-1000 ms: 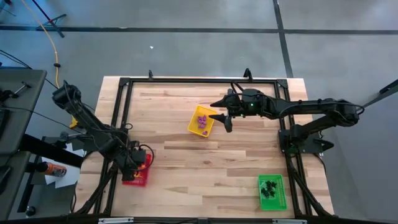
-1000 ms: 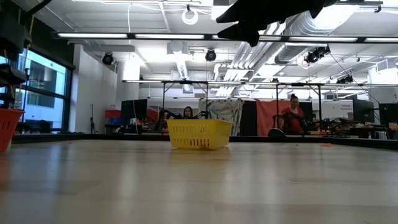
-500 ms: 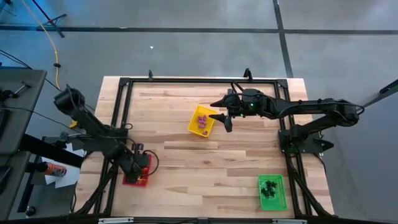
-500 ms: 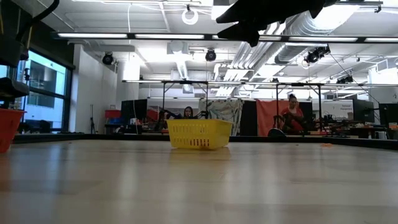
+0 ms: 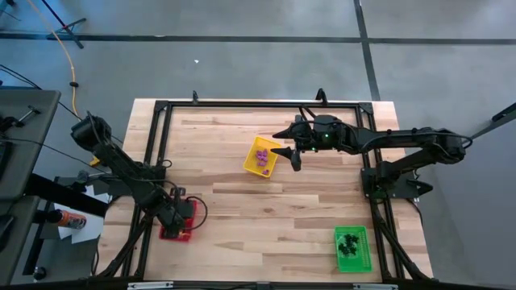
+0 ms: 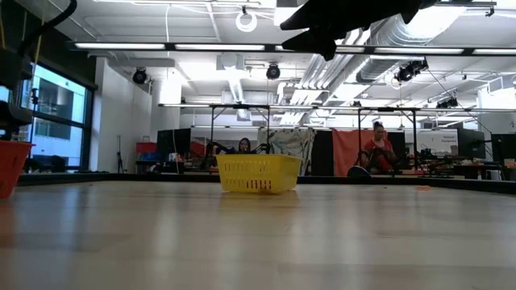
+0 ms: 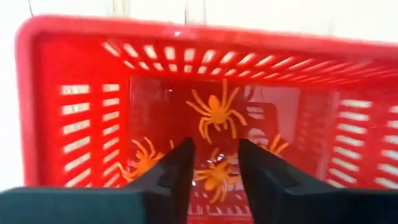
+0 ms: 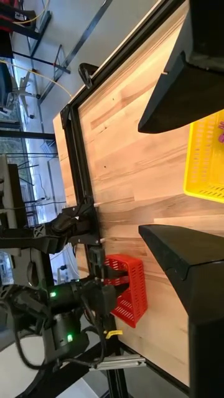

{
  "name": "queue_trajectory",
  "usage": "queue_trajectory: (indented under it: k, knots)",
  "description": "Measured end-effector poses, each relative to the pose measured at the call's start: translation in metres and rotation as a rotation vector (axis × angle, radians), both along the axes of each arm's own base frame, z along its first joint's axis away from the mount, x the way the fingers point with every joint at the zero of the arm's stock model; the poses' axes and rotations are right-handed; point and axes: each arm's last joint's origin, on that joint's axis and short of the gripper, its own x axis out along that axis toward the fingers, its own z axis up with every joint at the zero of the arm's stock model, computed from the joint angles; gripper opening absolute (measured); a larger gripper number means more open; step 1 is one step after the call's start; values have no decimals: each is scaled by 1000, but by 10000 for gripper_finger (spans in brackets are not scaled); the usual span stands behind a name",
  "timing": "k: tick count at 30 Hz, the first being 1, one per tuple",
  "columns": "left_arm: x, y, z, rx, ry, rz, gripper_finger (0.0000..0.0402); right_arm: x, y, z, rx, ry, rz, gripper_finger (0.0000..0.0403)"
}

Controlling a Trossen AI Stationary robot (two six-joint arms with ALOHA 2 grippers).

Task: Sort Halloween decoration
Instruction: Put the orange spider toy into the red bin

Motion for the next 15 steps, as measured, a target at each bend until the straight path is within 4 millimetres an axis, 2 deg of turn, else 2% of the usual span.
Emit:
queue_trajectory:
  k: [4, 6, 9, 12, 15]
  knots:
    - [7, -2, 22, 10, 16, 31, 155, 0, 0, 0, 0, 0, 0, 248]
    - [13, -2, 40, 13, -12, 25, 173, 0, 0, 0, 0, 0, 0, 248]
    - [25, 5, 77, 56, -155, -10, 195, 0, -1, 0, -5, -4, -17, 248]
    - [40, 21, 115, 144, -371, 19, 208, 0, -1, 2, -9, -23, -23, 248]
    - [57, 50, 145, 236, -530, 122, 213, 1, -1, 5, -14, -55, -23, 248]
